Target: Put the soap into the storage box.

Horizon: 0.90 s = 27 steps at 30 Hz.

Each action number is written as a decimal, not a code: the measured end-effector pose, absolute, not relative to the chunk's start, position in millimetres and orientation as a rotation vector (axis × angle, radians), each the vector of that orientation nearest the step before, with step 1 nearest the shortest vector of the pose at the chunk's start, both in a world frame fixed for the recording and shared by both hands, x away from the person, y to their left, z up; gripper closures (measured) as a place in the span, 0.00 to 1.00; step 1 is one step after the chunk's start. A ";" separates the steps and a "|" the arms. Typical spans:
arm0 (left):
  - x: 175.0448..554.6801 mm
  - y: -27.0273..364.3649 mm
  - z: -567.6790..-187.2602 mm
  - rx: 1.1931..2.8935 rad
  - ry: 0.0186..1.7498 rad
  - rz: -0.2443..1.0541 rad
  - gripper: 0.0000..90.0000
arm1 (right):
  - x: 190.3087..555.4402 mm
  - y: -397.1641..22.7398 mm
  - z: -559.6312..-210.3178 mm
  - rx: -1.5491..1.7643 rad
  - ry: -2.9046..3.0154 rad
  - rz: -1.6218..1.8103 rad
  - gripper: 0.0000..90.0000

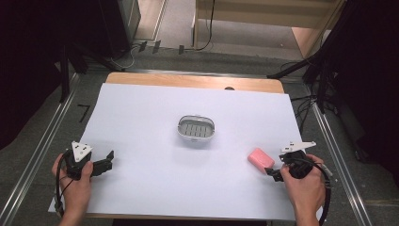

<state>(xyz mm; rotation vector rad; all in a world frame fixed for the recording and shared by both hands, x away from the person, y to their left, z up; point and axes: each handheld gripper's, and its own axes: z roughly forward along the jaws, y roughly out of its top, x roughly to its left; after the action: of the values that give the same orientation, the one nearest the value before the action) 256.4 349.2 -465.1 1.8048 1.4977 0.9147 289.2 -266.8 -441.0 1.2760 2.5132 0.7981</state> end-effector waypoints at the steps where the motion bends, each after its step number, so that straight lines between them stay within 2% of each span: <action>1: 256.4 349.1 -465.0 1.806 1.498 0.916 0.08 | 289.6 -266.2 -439.9 1.279 2.521 0.794 0.25; 27: 256.1 348.0 -465.3 1.817 1.492 0.928 0.08 | 305.7 -248.6 -429.6 1.243 2.614 0.768 0.25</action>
<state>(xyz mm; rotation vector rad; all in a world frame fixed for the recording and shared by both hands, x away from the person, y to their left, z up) 256.1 348.0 -465.3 1.8172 1.4921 0.9281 305.7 -248.6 -429.6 1.2428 2.6143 0.7676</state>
